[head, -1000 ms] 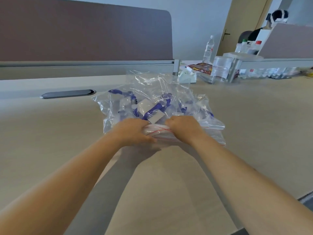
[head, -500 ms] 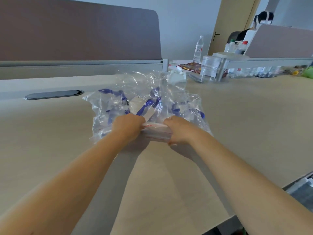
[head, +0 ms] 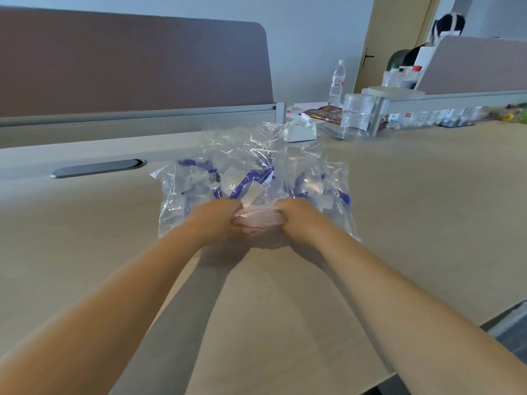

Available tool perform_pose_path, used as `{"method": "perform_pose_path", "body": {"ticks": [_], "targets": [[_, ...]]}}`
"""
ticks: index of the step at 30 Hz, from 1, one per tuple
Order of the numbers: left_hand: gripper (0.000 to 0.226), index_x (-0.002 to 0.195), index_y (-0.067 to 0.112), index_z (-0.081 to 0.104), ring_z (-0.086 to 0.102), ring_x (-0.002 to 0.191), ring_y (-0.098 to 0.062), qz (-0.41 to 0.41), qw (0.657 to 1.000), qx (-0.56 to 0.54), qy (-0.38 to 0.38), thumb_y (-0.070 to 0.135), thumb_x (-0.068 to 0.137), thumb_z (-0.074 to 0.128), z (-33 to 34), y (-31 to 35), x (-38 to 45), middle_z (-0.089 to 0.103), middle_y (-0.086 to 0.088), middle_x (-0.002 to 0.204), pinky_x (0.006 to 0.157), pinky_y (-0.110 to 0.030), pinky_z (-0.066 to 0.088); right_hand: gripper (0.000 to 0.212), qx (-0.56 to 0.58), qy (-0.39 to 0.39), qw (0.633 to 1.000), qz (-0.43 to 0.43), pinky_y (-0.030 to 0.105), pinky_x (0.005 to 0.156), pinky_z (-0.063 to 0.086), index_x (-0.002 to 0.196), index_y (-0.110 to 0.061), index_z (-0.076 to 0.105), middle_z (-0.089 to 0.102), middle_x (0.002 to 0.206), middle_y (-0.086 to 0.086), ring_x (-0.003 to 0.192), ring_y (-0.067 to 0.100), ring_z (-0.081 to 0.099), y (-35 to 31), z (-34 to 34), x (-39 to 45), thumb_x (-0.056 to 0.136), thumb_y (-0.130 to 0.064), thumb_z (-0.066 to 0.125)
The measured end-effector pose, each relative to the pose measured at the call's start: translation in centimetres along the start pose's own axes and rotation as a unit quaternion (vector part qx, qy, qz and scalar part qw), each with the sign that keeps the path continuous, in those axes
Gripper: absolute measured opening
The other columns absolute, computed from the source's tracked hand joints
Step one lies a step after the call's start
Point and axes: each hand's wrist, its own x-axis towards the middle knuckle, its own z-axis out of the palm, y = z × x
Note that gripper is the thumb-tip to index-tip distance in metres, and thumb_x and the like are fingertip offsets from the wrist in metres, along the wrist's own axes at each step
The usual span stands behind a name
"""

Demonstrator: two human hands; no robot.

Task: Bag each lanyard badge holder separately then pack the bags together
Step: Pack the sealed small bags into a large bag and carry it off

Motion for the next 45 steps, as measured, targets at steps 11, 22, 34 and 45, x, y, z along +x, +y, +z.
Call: {"method": "perform_pose_path", "body": {"ticks": [11,22,34,45], "targets": [[0.026,0.114,0.011,0.051,0.056,0.111,-0.030,0.003,0.987,0.125,0.105,0.024,0.092,0.043,-2.3,0.8,-3.1,0.060,-0.010,0.120,0.085,-0.037,0.044,0.031,0.114,0.022,0.993,-0.013,0.026,0.072,0.040,0.108,-0.003,0.060,0.064,0.106,0.019,0.090,0.024,0.057,-4.2,-2.5,-1.4,0.077,-0.001,0.055],[0.031,0.121,0.007,0.053,0.055,0.112,-0.031,0.056,0.991,0.094,0.072,0.011,0.093,0.040,-5.2,1.8,-2.0,0.062,-0.016,0.119,0.088,-0.032,0.041,0.076,-0.298,0.094,0.947,-0.078,0.039,0.097,0.033,0.144,-0.010,0.009,0.032,0.143,0.013,0.124,0.032,0.037,-6.1,-3.7,-2.8,0.084,-0.013,0.056],[0.030,0.110,0.009,0.061,0.058,0.096,-0.029,-0.028,0.996,0.086,0.000,0.027,0.091,0.047,-8.5,-0.1,7.6,0.063,-0.015,0.103,0.080,-0.029,0.046,0.029,-0.193,0.094,0.976,-0.031,0.036,0.077,0.043,0.115,-0.002,0.050,0.061,0.113,0.020,0.102,0.037,0.057,-2.9,-5.6,9.1,0.087,-0.001,0.042],[0.020,0.098,0.008,0.065,0.051,0.078,-0.028,-0.060,0.995,0.071,-0.048,0.008,0.082,0.052,-16.3,-3.4,13.6,0.058,-0.011,0.087,0.067,-0.031,0.039,0.031,-0.134,0.053,0.990,0.003,0.037,0.077,0.044,0.118,-0.003,0.048,0.061,0.113,0.020,0.102,0.039,0.057,-5.6,-12.4,16.4,0.089,0.001,0.040]]}}
